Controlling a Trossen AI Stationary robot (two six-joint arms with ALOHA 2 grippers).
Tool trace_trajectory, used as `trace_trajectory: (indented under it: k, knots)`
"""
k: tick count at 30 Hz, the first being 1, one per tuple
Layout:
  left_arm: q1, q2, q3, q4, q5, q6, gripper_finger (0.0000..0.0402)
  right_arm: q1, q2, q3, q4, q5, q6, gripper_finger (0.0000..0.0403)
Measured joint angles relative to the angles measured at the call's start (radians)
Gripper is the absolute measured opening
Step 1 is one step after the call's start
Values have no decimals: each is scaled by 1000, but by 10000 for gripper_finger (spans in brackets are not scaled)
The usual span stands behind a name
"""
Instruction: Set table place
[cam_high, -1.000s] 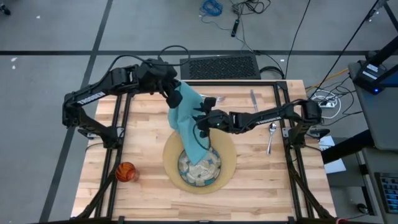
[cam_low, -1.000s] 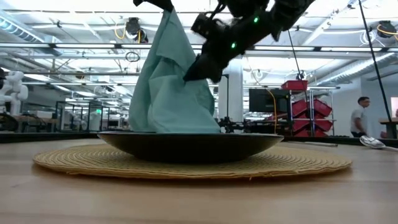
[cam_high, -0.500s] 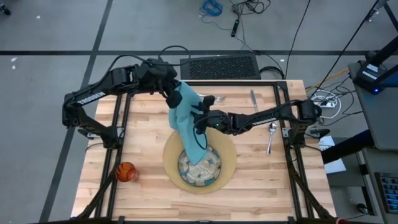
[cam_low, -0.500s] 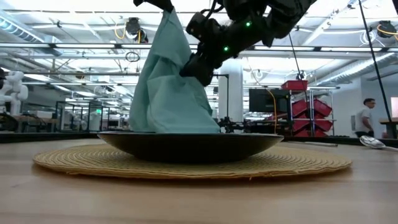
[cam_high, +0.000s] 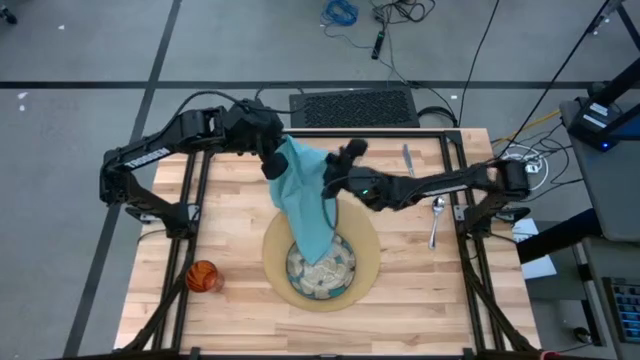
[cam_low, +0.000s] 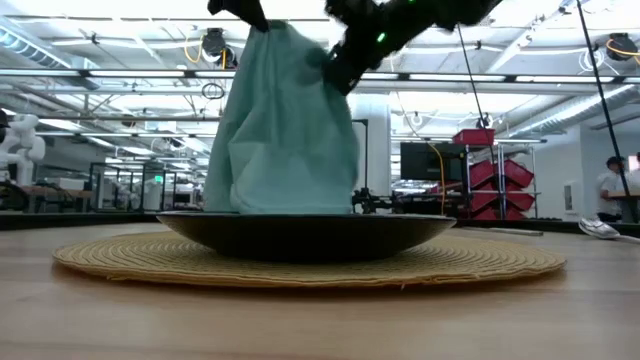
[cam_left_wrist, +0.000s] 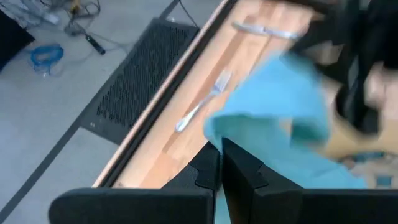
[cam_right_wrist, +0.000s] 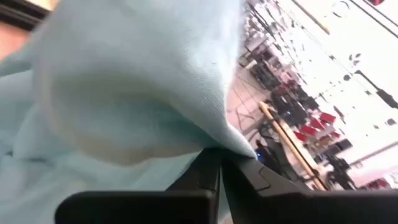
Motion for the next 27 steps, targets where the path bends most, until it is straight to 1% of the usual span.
trace_trajectory:
  k: [3, 6, 10, 13, 15, 17, 19, 20, 23, 25, 27]
  knots:
    - [-12, 2, -34, -37, 0, 1, 0, -18, -101, 1, -95, 37, 7, 0]
    - [-34, 2, -69, -29, 7, 3, 0, -52, -194, 2, -230, 20, 78, 0]
    - [-57, 2, -90, -7, 10, 6, 0, -103, -269, 2, -361, -131, 226, 0]
    - [-70, 2, -90, 33, 10, 9, 0, -132, -277, 2, -380, -270, 306, 2]
    - [-78, 2, -90, 49, 10, 9, 0, -148, -268, 2, -376, -394, 335, 14]
    - [-82, 2, -90, 56, 10, 9, 0, -161, -251, 2, -364, -529, 371, 36]
    - [-82, 2, -90, 55, 10, 9, 0, -170, -233, 1, -358, -632, 434, 67]
    - [-82, 2, -90, 56, 10, 9, 0, -170, -221, 1, -346, -654, 469, 85]
    - [-81, 2, -90, 71, 11, 9, 0, -169, -172, 1, -275, -672, 533, 141]
    - [-81, 2, -90, 89, 40, 9, 0, -158, -116, 1, -213, -680, 565, 177]
    - [-82, 2, -90, 98, 55, 9, 0, -138, -62, 1, -194, -679, 579, 208]
